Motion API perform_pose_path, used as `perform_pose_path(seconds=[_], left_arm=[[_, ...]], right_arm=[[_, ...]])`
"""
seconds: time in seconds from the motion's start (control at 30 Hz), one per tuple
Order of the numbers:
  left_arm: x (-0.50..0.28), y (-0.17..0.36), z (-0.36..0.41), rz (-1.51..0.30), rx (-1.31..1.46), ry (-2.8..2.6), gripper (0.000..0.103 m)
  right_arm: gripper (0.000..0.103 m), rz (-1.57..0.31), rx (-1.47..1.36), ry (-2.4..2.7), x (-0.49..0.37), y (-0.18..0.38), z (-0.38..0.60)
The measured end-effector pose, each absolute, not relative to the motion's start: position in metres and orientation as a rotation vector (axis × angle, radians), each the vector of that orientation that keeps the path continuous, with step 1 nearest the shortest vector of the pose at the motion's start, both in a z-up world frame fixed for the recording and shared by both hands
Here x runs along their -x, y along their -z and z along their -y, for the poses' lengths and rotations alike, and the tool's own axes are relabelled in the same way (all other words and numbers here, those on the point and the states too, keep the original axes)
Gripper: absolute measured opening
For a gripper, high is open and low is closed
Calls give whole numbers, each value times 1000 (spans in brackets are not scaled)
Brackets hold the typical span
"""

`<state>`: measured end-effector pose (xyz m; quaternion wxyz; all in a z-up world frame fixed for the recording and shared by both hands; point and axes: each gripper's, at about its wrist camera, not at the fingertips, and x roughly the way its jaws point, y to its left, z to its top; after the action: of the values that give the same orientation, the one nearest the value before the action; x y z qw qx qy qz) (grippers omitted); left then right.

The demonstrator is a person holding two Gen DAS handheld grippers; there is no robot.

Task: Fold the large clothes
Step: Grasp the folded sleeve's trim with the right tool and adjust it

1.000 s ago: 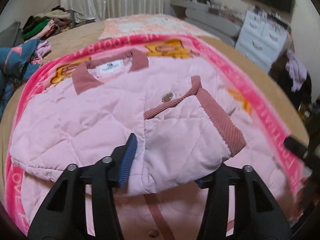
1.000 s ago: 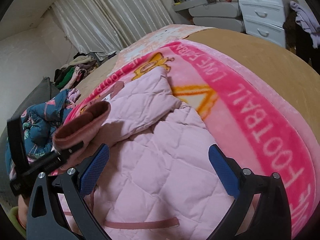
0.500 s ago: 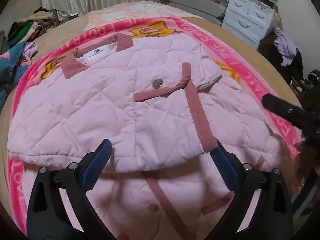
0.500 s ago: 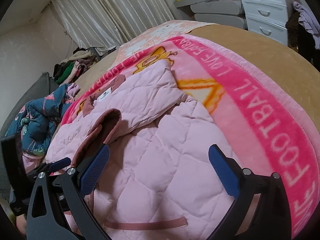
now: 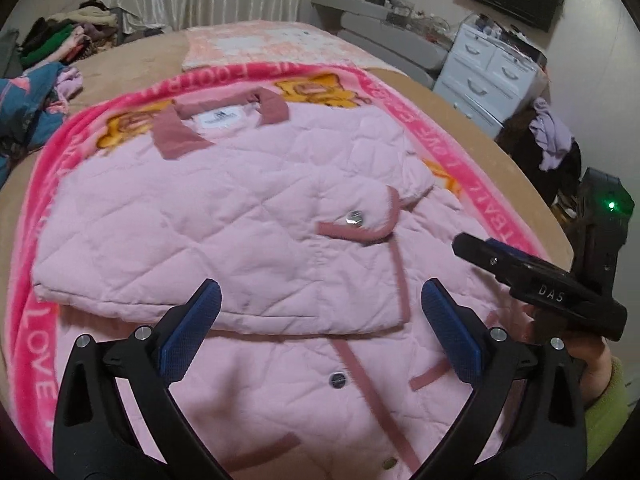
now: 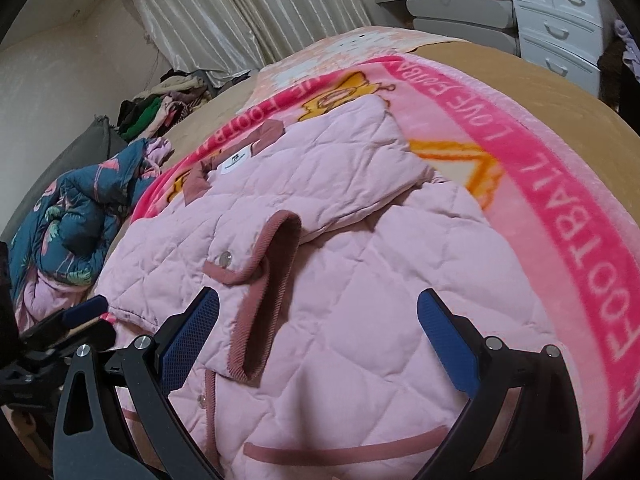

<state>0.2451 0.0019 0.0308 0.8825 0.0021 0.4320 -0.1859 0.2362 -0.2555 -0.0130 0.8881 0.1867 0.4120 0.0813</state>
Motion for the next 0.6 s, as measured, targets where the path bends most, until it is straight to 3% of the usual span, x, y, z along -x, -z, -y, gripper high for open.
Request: perform_pose_path(seconds=[0.6], left_arm=[[-239,-36,-107,-835,46,81,94]], right_arm=[[99,-929,-376,-308,-242,34,187]])
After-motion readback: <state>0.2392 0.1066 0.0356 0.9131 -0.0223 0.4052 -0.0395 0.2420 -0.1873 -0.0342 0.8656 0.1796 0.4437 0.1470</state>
